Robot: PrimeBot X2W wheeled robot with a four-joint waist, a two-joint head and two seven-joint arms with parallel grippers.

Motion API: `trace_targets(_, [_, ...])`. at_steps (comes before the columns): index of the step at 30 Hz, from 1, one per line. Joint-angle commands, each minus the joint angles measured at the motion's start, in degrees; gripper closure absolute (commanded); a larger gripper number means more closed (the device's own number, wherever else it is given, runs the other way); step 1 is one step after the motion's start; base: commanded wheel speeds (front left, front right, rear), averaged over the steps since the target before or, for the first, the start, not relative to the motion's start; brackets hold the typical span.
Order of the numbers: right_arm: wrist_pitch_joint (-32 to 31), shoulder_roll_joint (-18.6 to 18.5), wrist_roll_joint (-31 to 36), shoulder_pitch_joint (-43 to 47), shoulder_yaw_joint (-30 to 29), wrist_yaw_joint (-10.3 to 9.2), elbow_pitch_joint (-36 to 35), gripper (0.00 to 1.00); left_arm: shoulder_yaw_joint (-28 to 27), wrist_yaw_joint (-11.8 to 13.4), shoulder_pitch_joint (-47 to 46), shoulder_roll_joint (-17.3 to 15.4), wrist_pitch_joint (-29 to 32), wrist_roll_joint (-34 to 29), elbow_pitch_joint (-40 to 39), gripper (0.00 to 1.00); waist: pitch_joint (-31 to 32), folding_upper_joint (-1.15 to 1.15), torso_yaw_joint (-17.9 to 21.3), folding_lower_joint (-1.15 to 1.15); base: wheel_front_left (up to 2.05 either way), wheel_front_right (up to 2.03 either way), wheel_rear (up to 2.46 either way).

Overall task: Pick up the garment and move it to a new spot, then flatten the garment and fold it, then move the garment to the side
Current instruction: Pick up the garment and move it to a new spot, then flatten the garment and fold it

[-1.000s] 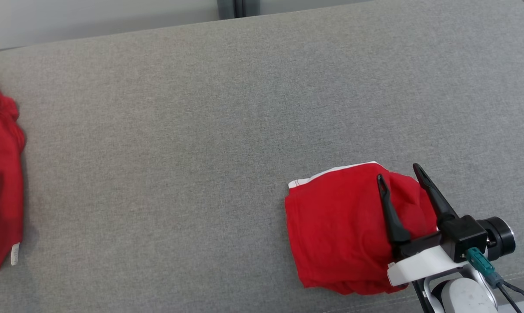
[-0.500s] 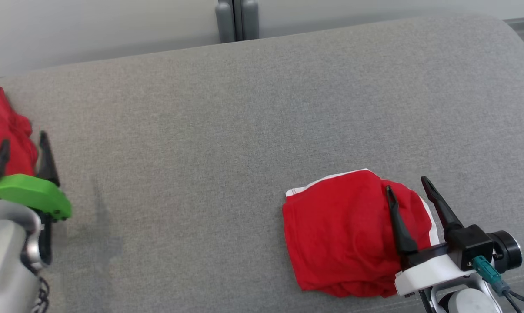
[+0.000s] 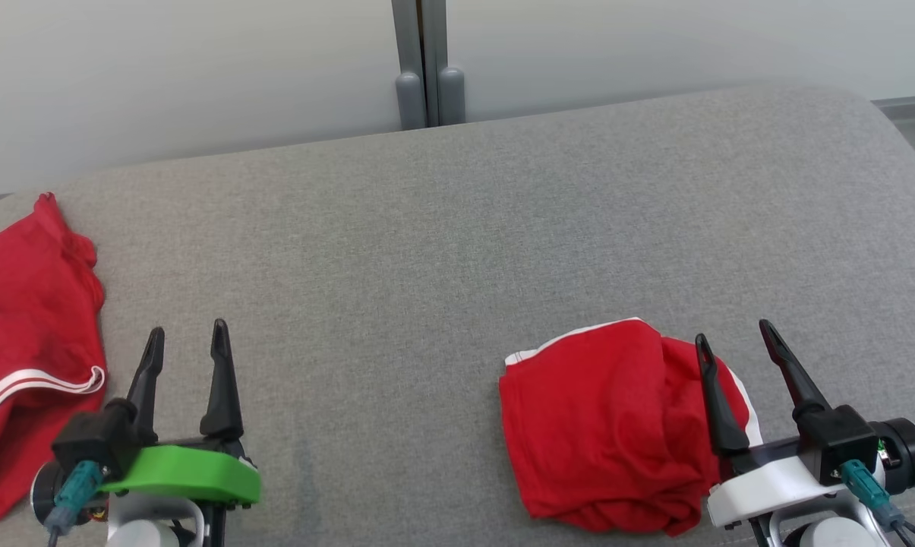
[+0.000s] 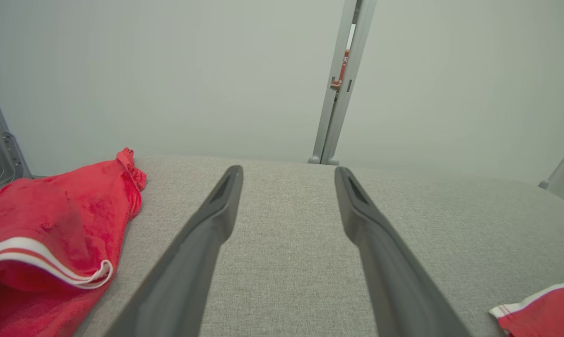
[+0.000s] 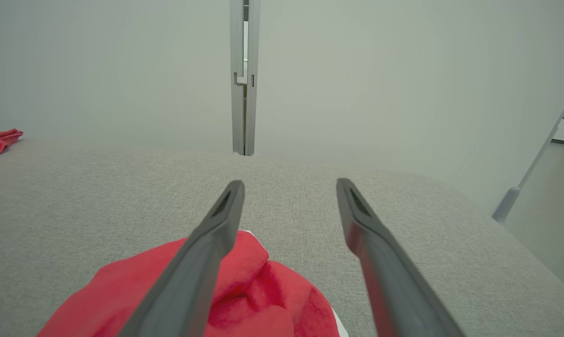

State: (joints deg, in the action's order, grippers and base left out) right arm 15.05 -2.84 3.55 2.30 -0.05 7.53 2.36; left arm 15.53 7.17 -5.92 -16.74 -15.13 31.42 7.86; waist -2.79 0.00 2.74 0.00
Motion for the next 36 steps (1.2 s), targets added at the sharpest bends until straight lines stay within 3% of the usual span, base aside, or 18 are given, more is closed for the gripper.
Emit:
trace_targets(1, [0.18,-0.09,0.3,1.2,-0.27,-0.08,-0.09,0.0,-1.44,-0.97,2.03,1.21,-0.01,-2.21,-0.95,0.0,0.8,0.0,-0.67,0.0,0.0,0.0,0.0])
trace_targets(9, [0.18,-0.08,0.93,2.77,-1.45,-0.08,0.5,0.0,-8.38,-7.52,12.48,9.39,-0.02,-11.86,-3.33,0.0,2.79,0.0,-1.68,0.0,0.0,0.0,0.0])
trace_targets(15, [0.18,-0.08,0.9,3.73,-2.04,-0.08,1.48,0.0,-12.4,-11.0,16.75,12.96,-0.02,-16.18,-2.54,0.0,3.95,0.0,-2.83,0.0,0.0,0.0,0.0])
trace_targets(20, [0.18,-0.09,0.5,4.46,-2.01,-0.08,2.66,0.0,-13.93,-12.03,18.51,13.76,-0.02,-17.08,-2.39,0.0,4.76,0.0,-3.53,0.0,0.0,0.0,0.0])
trace_targets(36, [0.18,-0.08,-0.25,3.4,-1.04,-0.08,4.42,0.0,-13.0,-11.55,18.65,13.83,-0.02,-15.66,-2.19,0.0,5.3,0.0,-3.79,0.0,0.0,0.0,0.0])
